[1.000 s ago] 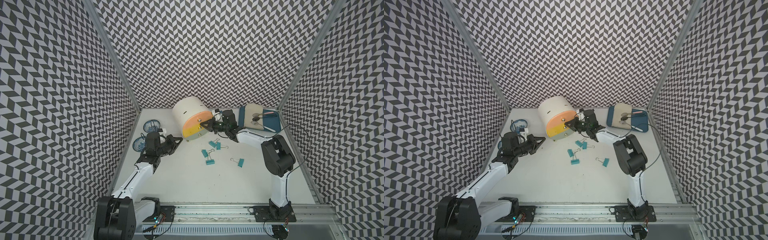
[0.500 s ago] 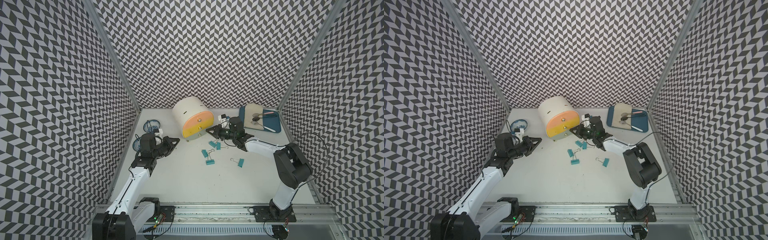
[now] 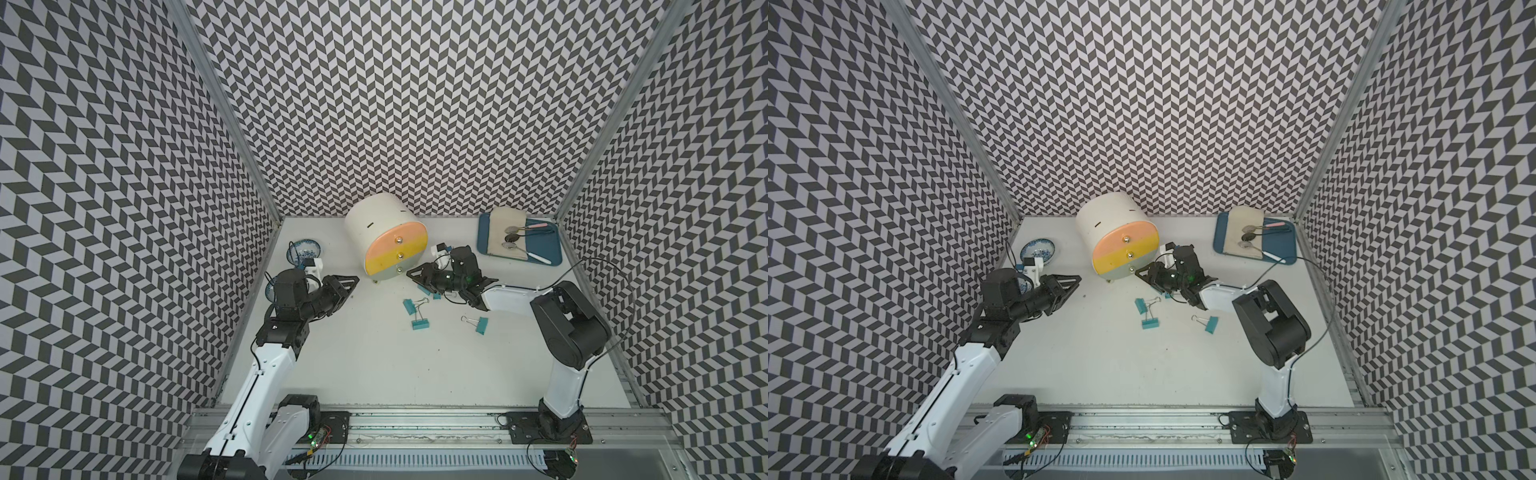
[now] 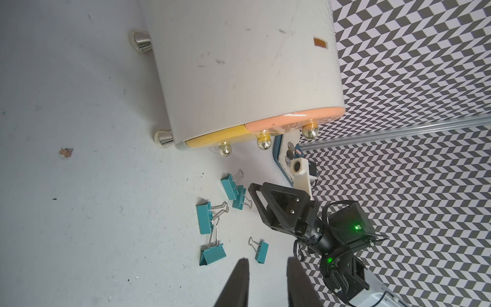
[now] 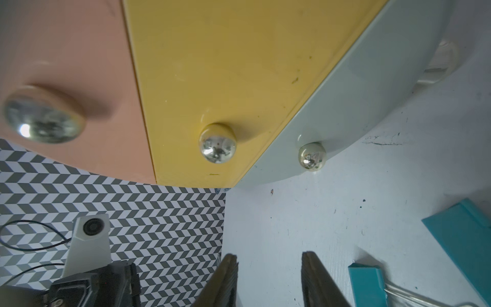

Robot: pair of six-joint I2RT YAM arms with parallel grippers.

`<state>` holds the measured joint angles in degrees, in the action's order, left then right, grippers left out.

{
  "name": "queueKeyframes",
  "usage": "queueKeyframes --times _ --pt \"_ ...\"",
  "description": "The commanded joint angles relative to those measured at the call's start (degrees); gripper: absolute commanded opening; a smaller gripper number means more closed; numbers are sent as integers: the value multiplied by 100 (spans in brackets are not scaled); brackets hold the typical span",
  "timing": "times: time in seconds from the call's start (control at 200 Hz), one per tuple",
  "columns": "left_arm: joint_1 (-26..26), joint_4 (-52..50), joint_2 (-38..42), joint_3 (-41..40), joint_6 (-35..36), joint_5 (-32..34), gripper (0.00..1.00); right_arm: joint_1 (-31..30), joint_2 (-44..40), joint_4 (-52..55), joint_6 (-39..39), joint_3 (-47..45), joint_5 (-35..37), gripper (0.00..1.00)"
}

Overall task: Put the binder clips in the drawer according to color
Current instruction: Open the drawer in the storage box.

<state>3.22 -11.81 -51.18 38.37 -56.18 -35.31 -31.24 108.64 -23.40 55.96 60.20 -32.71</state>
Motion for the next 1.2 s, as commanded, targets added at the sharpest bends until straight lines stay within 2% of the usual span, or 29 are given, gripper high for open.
queueKeyframes --times 0.0,0.175,0.466,1.197 --pt "-41 -272 147 66 107 25 29 -55 253 -532 35 217 72 46" --pt "-75 -516 222 119 184 18 29 -66 606 -753 133 427 97 51" --pt "-138 -900 205 281 406 -11 29 -66 1054 -1242 344 579 155 53" --pt "-226 -1496 66 621 845 -55 29 -66 1580 -2384 930 501 406 46"
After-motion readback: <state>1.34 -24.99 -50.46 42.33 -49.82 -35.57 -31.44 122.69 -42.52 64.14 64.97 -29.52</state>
